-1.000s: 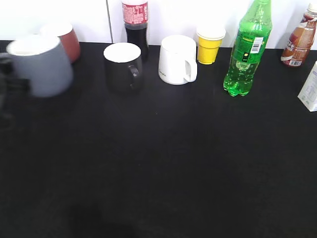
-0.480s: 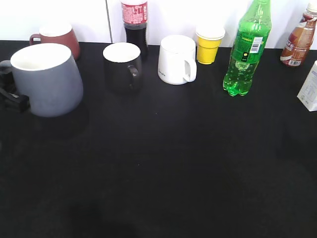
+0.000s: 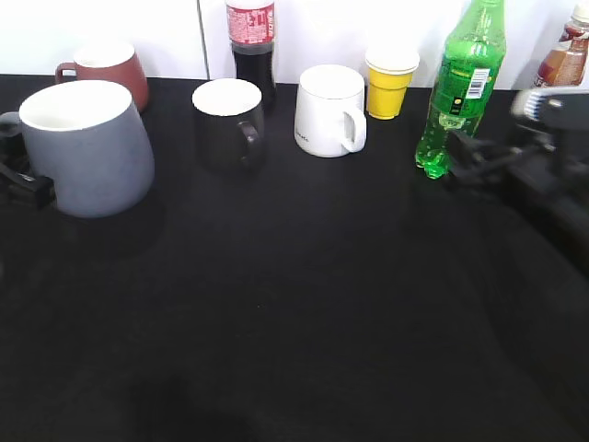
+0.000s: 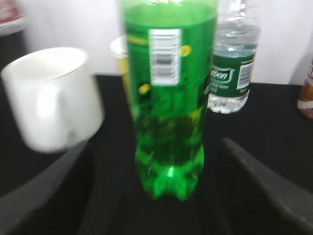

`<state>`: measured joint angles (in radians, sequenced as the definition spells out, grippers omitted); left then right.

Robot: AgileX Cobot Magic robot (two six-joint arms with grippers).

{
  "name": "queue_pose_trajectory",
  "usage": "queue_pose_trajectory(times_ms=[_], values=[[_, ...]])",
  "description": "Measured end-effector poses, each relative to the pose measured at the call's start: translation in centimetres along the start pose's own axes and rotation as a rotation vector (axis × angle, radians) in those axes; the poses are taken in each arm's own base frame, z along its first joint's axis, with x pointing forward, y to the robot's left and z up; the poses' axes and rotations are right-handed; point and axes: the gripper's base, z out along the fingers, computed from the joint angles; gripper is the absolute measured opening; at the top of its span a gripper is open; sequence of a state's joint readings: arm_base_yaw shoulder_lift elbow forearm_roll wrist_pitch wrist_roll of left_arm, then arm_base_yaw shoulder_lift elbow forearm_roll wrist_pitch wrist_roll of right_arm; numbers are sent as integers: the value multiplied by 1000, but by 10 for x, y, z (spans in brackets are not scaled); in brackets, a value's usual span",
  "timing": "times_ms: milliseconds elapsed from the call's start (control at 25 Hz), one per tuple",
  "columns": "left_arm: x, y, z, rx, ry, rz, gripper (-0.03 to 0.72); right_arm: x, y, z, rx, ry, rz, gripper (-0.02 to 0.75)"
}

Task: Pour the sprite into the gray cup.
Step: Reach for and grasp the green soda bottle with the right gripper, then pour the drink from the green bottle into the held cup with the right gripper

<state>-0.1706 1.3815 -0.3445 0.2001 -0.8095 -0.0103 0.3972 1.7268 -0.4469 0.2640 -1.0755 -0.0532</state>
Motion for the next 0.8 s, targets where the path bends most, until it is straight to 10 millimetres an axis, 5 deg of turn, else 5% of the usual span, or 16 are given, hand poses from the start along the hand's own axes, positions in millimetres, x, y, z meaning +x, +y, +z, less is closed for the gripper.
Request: queue_pose_trajectory(times_ms=[160, 480, 640, 800], values=[[0, 0, 0, 0, 0, 0, 62, 1, 7, 44, 42, -23, 34, 672], [6, 0, 3, 4, 21, -5, 62, 15, 15, 109, 111, -33, 41, 653], [4, 0, 4, 5, -7, -7, 62, 23, 14, 114, 119, -38, 17, 473], [4, -1, 4, 5, -9, -7, 62, 11, 15, 104, 92, -23, -15, 444]])
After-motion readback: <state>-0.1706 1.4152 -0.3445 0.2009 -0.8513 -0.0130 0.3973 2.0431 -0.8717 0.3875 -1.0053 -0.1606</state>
